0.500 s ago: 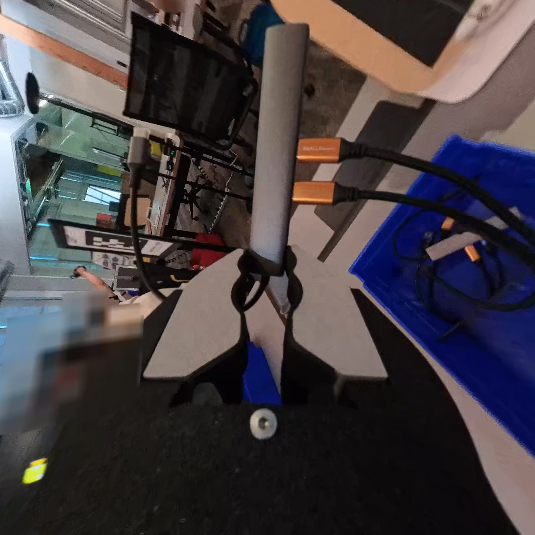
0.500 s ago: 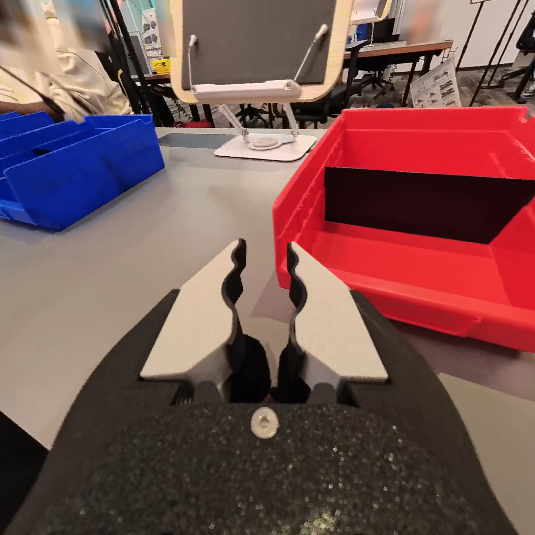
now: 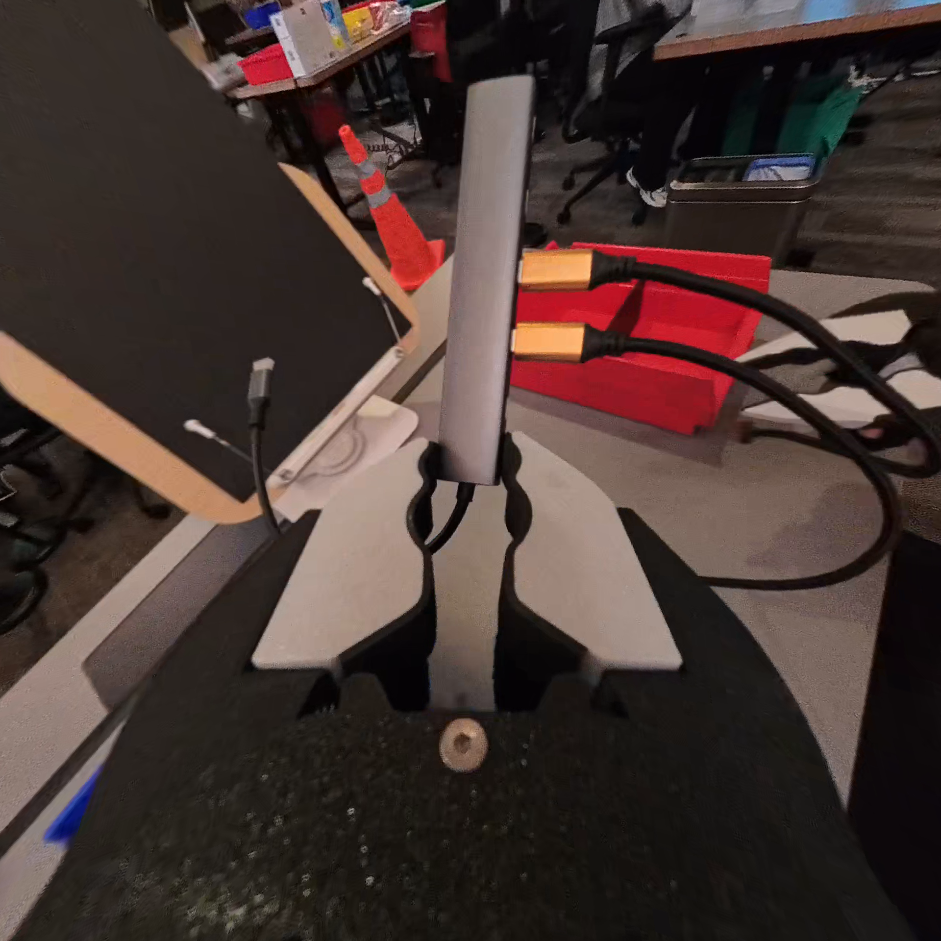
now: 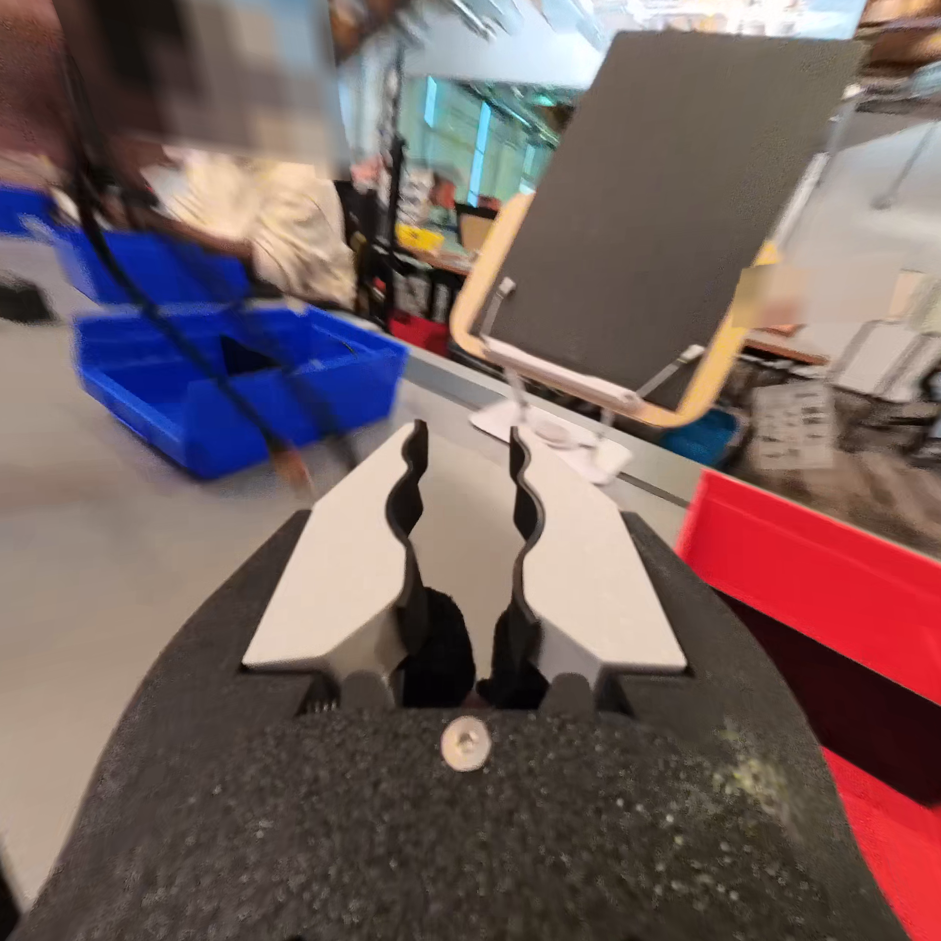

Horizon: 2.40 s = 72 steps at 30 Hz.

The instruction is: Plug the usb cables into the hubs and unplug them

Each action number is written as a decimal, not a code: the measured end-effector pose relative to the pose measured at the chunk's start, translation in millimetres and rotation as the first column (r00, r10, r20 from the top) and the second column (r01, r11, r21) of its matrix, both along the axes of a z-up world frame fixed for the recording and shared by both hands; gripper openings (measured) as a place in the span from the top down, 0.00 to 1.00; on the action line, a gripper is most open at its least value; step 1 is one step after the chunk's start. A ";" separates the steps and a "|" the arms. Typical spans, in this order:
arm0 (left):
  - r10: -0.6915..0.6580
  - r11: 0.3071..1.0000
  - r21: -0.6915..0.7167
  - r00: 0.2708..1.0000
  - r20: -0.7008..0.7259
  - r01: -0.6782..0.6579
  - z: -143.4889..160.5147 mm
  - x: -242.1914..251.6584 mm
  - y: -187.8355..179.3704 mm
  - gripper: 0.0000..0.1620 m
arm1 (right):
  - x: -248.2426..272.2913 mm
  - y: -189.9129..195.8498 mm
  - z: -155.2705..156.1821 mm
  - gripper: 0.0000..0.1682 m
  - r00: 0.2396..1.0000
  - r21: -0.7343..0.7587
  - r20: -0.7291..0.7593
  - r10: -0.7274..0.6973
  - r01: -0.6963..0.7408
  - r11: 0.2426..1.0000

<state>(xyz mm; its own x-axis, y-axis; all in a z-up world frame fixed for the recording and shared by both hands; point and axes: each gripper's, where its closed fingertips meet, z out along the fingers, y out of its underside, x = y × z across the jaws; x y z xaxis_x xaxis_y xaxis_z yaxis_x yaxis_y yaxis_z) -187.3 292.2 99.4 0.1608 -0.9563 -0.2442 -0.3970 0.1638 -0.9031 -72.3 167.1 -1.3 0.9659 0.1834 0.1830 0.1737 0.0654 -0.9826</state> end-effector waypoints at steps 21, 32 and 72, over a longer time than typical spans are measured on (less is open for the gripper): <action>0.093 0.996 -0.011 0.987 0.128 -0.092 -151.8 77.1 -84.6 0.85 | -12.4 22.6 -10.9 0.95 0.797 -0.145 -0.577 0.178 -0.314 0.938; -0.324 0.888 -0.289 0.933 0.155 0.356 -141.0 55.7 -115.0 0.65 | -45.1 5.1 -30.3 0.97 0.920 -0.343 0.242 0.309 -0.217 0.914; -0.291 0.617 0.784 0.946 0.145 0.070 -181.6 79.8 -102.9 0.94 | -50.7 15.5 -75.5 0.86 0.853 -0.175 -0.413 0.319 -0.419 0.891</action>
